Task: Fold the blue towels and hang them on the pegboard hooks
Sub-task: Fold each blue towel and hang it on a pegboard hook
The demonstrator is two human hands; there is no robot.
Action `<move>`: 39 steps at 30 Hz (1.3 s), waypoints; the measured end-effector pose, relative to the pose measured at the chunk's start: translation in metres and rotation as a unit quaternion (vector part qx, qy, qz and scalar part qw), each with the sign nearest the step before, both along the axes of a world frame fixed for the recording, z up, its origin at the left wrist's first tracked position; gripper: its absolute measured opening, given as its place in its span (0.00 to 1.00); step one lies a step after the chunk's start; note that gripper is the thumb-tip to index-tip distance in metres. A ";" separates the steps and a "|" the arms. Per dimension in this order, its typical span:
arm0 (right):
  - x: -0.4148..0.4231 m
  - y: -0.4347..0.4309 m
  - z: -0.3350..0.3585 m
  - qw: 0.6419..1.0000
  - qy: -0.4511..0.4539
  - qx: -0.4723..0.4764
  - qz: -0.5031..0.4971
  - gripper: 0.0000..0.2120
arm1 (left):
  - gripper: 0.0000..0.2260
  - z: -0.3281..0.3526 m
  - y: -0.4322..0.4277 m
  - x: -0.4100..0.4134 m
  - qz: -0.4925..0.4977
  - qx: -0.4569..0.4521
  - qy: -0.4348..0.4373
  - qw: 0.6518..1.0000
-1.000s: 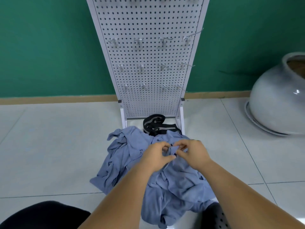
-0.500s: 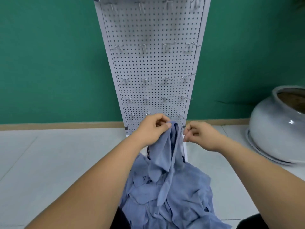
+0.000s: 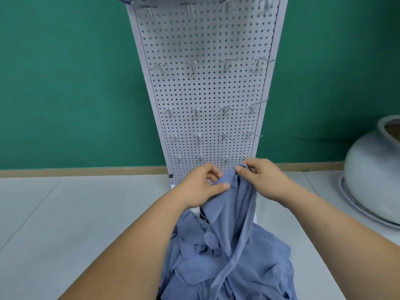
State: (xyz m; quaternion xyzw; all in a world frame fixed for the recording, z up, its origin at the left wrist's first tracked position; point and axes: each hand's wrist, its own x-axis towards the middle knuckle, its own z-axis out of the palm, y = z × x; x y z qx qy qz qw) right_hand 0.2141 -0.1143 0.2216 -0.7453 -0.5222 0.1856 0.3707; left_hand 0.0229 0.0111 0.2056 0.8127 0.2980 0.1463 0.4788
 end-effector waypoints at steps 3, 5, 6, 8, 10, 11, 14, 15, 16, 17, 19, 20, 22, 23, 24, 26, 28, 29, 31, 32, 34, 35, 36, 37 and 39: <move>0.014 0.002 0.000 0.999 -0.028 0.012 -0.009 0.21 | 0.06 -0.006 0.012 -0.002 0.001 0.059 0.033 0.998; 0.022 -0.001 0.002 0.998 -0.059 -0.010 -0.007 0.20 | 0.05 -0.004 0.020 -0.004 0.048 0.036 0.001 0.998; 0.026 -0.003 0.003 0.997 -0.079 -0.021 -0.010 0.19 | 0.04 -0.001 0.023 -0.006 0.071 0.025 -0.022 0.997; 0.036 -0.006 0.001 0.995 -0.097 -0.037 -0.014 0.14 | 0.03 0.005 0.028 -0.012 0.101 0.024 -0.059 0.993; 0.042 -0.008 -0.001 0.994 -0.100 -0.051 -0.006 0.13 | 0.04 0.011 0.033 -0.020 0.105 0.026 -0.080 0.991; 0.043 -0.009 -0.001 0.993 -0.100 -0.058 -0.001 0.13 | 0.04 0.013 0.034 -0.023 0.103 0.025 -0.084 0.991; 0.045 -0.011 -0.001 0.990 -0.113 -0.083 -0.004 0.13 | 0.08 0.014 0.040 -0.030 0.115 0.063 -0.071 0.989; 0.045 -0.011 0.000 0.988 -0.123 -0.091 -0.012 0.12 | 0.09 0.014 0.043 -0.032 0.126 0.084 -0.069 0.986; 0.045 -0.012 0.000 0.985 -0.137 -0.099 -0.023 0.11 | 0.10 0.014 0.045 -0.033 0.139 0.099 -0.073 0.983; 0.044 -0.013 0.001 0.982 -0.152 -0.106 -0.039 0.09 | 0.10 0.015 0.047 -0.035 0.153 0.106 -0.082 0.979; 0.042 -0.013 0.005 0.973 -0.187 -0.115 -0.078 0.08 | 0.09 0.019 0.050 -0.039 0.186 0.109 -0.107 0.971; 0.042 -0.014 0.007 0.967 -0.205 -0.116 -0.095 0.08 | 0.09 0.021 0.051 -0.041 0.206 0.110 -0.119 0.965; 0.042 -0.016 0.011 0.957 -0.234 -0.116 -0.123 0.09 | 0.09 0.024 0.055 -0.047 0.253 0.111 -0.145 0.950; 0.044 -0.018 0.012 0.954 -0.239 -0.118 -0.135 0.09 | 0.09 0.023 0.059 -0.051 0.282 0.111 -0.154 0.941; 0.046 -0.021 0.013 0.952 -0.241 -0.121 -0.147 0.09 | 0.10 0.021 0.064 -0.056 0.308 0.113 -0.156 0.932; 0.050 -0.026 0.012 0.947 -0.242 -0.128 -0.168 0.10 | 0.14 0.015 0.075 -0.065 0.349 0.129 -0.133 0.919; 0.053 -0.028 0.011 0.949 -0.234 -0.127 -0.171 0.12 | 0.17 0.008 0.080 -0.070 0.376 0.145 -0.078 0.912; 0.053 -0.028 0.011 0.954 -0.224 -0.124 -0.159 0.13 | 0.17 0.006 0.080 -0.071 0.382 0.149 -0.050 0.911; 0.048 -0.026 0.011 0.969 -0.193 -0.105 -0.115 0.15 | 0.14 0.006 0.074 -0.067 0.367 0.164 -0.011 0.916; 0.043 -0.024 0.011 0.977 -0.171 -0.089 -0.095 0.15 | 0.10 0.007 0.068 -0.063 0.345 0.167 -0.006 0.924; 0.028 -0.019 0.013 0.988 -0.126 -0.053 -0.070 0.12 | 0.04 0.012 0.052 -0.050 0.280 0.157 -0.009 0.947; 0.020 -0.015 0.015 0.992 -0.109 -0.032 -0.062 0.10 | 0.05 0.016 0.043 -0.042 0.237 0.143 -0.012 0.961; 0.012 -0.011 0.016 0.994 -0.093 -0.011 -0.054 0.09 | 0.07 0.018 0.033 -0.034 0.190 0.121 -0.019 0.974; 0.004 -0.007 0.018 0.996 -0.079 0.007 -0.045 0.08 | 0.09 0.020 0.022 -0.026 0.144 0.096 -0.028 0.984; -0.010 -0.001 0.021 0.998 -0.055 0.035 -0.026 0.07 | 0.13 0.021 0.001 -0.009 0.067 0.054 -0.048 0.995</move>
